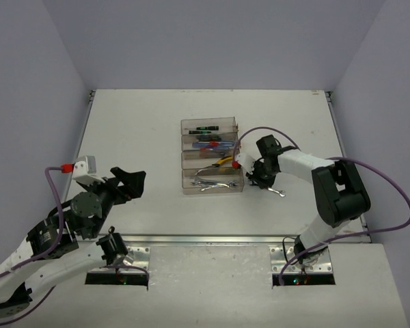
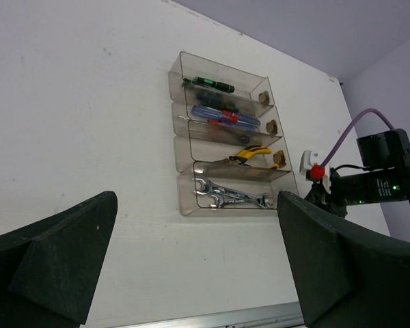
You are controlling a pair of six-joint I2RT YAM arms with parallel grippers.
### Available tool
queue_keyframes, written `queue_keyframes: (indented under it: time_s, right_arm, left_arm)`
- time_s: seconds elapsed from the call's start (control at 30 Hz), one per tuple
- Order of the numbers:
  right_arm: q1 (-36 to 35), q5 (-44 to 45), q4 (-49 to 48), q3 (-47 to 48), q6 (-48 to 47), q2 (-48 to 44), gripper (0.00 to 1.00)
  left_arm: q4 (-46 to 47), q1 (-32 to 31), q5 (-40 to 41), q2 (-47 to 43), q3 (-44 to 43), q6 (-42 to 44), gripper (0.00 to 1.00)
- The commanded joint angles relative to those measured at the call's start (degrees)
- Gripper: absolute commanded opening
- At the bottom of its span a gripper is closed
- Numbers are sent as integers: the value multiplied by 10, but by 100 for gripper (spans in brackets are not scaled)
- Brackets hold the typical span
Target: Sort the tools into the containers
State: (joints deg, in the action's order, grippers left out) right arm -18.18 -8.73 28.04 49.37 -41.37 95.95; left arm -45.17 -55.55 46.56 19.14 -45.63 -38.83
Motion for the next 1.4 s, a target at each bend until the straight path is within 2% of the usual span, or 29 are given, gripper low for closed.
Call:
queue_keyframes:
  time_s: [0.0,0.43,0.6,0.7,0.83,1.0,1.13,1.37]
  right_arm:
    - [12,37,29,-7,43,-31,0]
    - [23,20,37,19,99,-77,0]
    - [20,17,53,51,108,-139,0]
    - [7,2,56,68,95,-163,0]
    - [-46,-23,41,94,76,-186,0]
    - [-163,-17,74,195,32,-124,0]
    - [-219,-50,85,258,1,-54,0]
    - [-253,-30,101,324,-37,47,0]
  left_arm:
    - [17,3,10,6,3,7,100]
    - [11,3,19,4,2,-2,100]
    - [11,3,20,9,3,-3,100]
    - [13,3,20,11,3,-3,100]
    - [17,3,20,22,4,1,100]
    - [12,4,28,53,-3,0,100]
    - [7,4,35,59,-3,-9,100]
    - [4,4,37,43,-1,-15,100]
